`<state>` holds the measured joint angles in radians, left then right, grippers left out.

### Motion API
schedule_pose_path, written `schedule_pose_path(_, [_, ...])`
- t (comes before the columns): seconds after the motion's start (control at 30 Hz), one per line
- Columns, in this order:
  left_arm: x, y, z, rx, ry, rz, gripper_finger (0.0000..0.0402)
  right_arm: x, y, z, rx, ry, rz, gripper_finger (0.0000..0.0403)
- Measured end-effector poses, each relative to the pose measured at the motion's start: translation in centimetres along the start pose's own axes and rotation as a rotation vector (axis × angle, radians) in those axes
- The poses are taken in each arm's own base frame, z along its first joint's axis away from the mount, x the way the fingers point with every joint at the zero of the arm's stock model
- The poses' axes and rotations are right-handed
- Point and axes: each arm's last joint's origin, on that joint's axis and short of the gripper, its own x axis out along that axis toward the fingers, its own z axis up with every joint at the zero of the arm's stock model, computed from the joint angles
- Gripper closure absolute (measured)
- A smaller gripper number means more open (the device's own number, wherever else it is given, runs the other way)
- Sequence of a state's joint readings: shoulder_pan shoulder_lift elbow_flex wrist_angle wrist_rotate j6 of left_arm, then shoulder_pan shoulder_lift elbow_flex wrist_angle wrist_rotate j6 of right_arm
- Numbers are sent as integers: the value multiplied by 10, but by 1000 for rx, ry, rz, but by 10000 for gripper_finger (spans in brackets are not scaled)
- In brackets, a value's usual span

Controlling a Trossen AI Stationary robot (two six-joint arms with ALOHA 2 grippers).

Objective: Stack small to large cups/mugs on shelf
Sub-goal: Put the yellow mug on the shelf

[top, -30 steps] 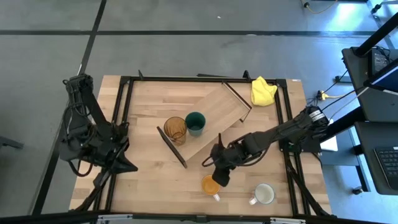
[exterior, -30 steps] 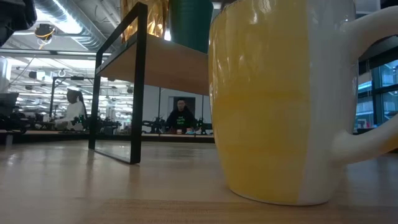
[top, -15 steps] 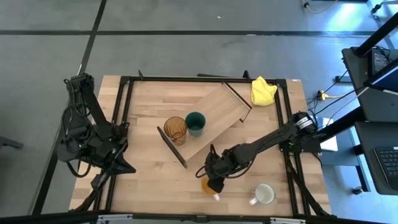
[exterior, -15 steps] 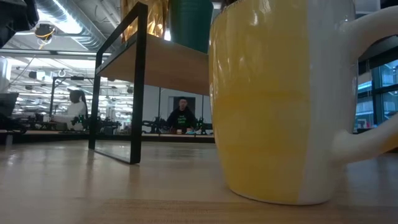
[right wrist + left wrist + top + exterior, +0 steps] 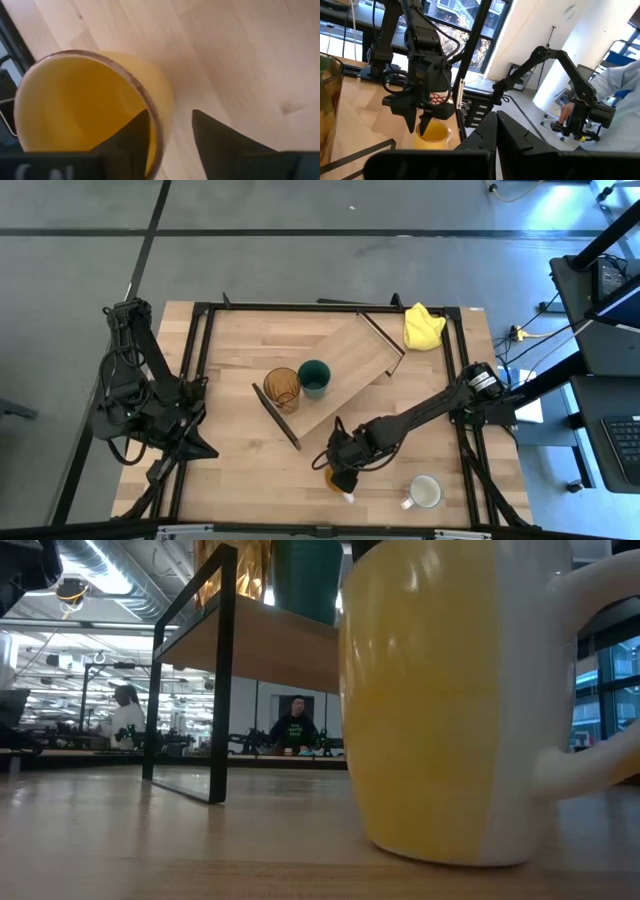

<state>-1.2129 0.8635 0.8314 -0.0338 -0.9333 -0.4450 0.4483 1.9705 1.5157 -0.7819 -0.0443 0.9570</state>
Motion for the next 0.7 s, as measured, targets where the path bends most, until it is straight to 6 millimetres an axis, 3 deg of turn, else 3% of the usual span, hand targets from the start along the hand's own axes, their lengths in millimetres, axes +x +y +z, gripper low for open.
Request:
schedule_pose_path(0.27, [0,0,0,2,2,-4,401,0,2,-4,-81,8,-6,383])
schedule_pose_path(0.47, [0,0,0,4,3,-2,401,-16,8,3,-113,-13,-23,366])
schedule_pose_path(0.7, [0,1,-2,22,13,7,401,-63,14,8,-193,56,-108,384])
